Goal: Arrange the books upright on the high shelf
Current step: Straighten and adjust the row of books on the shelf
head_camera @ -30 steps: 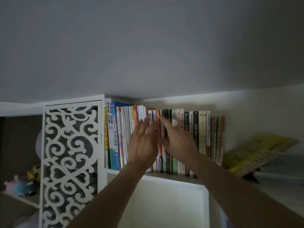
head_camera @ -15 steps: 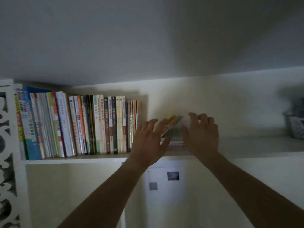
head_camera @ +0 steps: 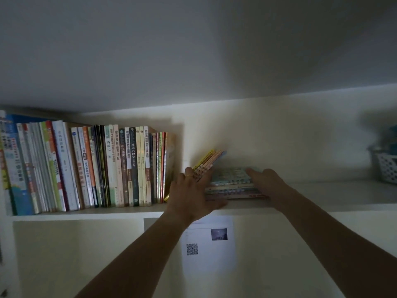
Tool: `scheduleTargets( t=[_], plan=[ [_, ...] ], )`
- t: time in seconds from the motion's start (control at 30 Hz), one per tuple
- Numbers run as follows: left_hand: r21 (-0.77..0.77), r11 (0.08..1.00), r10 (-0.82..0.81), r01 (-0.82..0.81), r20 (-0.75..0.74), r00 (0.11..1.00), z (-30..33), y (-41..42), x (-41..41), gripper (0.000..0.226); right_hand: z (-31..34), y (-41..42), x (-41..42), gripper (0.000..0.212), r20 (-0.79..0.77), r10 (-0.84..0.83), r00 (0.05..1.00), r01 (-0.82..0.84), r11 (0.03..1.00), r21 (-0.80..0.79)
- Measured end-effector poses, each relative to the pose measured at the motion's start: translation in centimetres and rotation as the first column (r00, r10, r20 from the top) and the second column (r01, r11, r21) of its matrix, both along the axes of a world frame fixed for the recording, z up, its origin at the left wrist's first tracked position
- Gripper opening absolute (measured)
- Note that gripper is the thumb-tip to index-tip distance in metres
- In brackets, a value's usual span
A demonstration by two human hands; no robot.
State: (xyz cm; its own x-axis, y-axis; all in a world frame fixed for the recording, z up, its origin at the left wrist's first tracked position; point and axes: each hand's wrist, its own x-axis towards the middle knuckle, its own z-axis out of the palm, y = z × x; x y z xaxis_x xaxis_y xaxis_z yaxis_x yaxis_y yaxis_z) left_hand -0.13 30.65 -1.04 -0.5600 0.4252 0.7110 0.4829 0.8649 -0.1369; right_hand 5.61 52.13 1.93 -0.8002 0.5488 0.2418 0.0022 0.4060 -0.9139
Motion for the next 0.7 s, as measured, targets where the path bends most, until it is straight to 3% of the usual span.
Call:
scheduleTargets(
  t=[0.1,0.17,0.23,0.3,0.37,0.47,0.63,0.7],
  plan=[
    [0.006,1.000,0.018,-0.018,-0.054,0.998,0.2,0.0,-0.3,0.108,1.1,-0.9,-1.0,0.104,-0.075,0.000,0.997,-0.008,0.995,-0.102],
    [0.021,1.000,-0.003,0.004,-0.057,0.998,0.5,-0.1,-0.4,0.103,2.9,-2.2,-1.2,0.082,-0.188,0.022,0.982,-0.042,0.994,-0.103],
    [0.109,0.994,-0.022,0.028,-0.051,0.998,0.5,-0.2,-0.8,0.084,5.4,-4.4,-1.4,0.048,-0.306,0.064,0.950,-0.059,0.998,0.025],
    [0.306,0.952,0.006,0.019,-0.078,0.997,0.8,-0.5,-1.1,0.069,7.6,-7.0,-2.1,0.044,-0.381,0.176,0.907,-0.100,0.972,0.211],
    [0.480,0.876,0.073,-0.054,-0.021,0.997,1.4,-0.8,-1.0,0.069,8.4,-9.6,-3.1,0.058,-0.368,0.350,0.862,-0.220,0.910,0.350],
    [0.559,0.824,0.102,-0.094,0.017,0.995,1.7,-0.9,-1.1,0.075,7.5,-11.6,-4.7,0.095,-0.323,0.425,0.846,-0.304,0.880,0.364],
    [0.605,0.769,-0.191,0.207,-0.093,0.977,1.5,-1.9,-0.1,0.094,5.5,-11.6,-5.5,0.081,-0.264,0.548,0.794,-0.407,0.801,0.439],
    [0.565,0.793,-0.153,0.226,-0.174,0.973,1.8,-2.8,0.3,0.085,5.6,-11.9,-6.1,0.088,-0.253,0.565,0.786,-0.396,0.773,0.495]
  ],
)
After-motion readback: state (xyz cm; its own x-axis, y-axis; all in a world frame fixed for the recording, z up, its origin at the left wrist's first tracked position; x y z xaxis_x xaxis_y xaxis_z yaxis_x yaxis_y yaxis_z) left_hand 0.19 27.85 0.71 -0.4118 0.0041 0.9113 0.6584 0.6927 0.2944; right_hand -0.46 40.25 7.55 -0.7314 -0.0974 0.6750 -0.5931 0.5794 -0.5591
